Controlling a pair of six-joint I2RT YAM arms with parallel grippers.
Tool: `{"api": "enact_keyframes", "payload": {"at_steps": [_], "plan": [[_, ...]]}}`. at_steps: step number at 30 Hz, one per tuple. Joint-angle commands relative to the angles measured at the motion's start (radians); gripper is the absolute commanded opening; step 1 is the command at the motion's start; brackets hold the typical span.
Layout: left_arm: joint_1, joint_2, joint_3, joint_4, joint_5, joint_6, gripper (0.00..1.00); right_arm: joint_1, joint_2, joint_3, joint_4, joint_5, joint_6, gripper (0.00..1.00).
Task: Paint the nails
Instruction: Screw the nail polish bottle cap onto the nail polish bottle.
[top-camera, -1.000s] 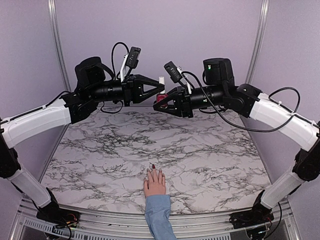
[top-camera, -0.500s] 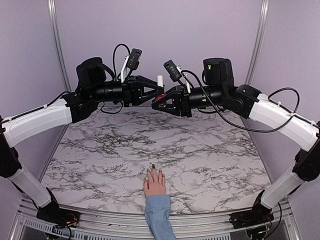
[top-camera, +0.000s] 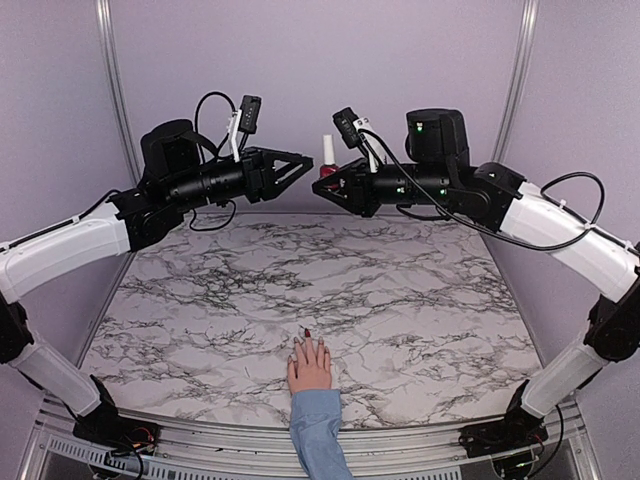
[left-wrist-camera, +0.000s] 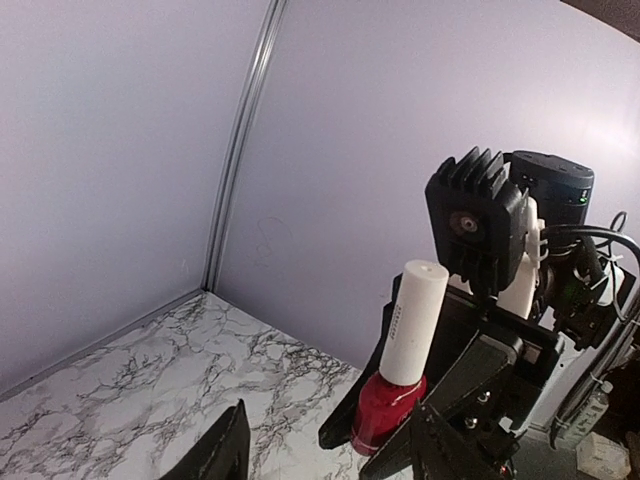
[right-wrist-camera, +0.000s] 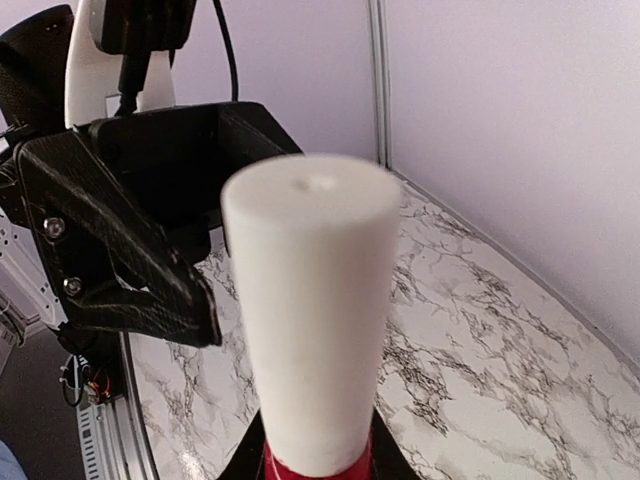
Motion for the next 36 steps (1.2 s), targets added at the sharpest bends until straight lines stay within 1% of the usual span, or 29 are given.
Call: {"api": "enact_keyframes", "payload": {"at_steps": [1,9,12,18,25,31,34,36], "plan": [[-0.024,-0.017,0.008,-0.021,-0.119,-0.008,0.56,0.01,0.007,-0.003,-0.001,0.15,0.029,0.0],[-0.095,0.048,0.068,-0.07,-0.277,-0.008,0.53,0.013,0.022,-0.008,-0.021,0.167,0.034,0.0],[-0.11,0.073,0.09,-0.075,-0.31,-0.015,0.53,0.013,0.022,-0.007,-0.029,0.159,0.033,0.0],[-0.138,0.126,0.163,-0.165,-0.434,0.0,0.45,0.016,0.03,-0.007,-0.032,0.143,0.034,0.0],[-0.142,0.13,0.166,-0.145,-0.438,-0.018,0.41,0.023,0.04,-0.013,-0.04,0.148,0.028,0.0],[-0.142,0.131,0.183,-0.163,-0.431,-0.004,0.38,0.026,0.047,-0.013,-0.05,0.147,0.025,0.0],[-0.141,0.135,0.186,-0.166,-0.413,-0.005,0.28,0.028,0.049,-0.015,-0.049,0.144,0.025,0.0],[-0.142,0.13,0.179,-0.166,-0.417,-0.009,0.19,0.029,0.048,-0.015,-0.05,0.144,0.022,0.0]]}}
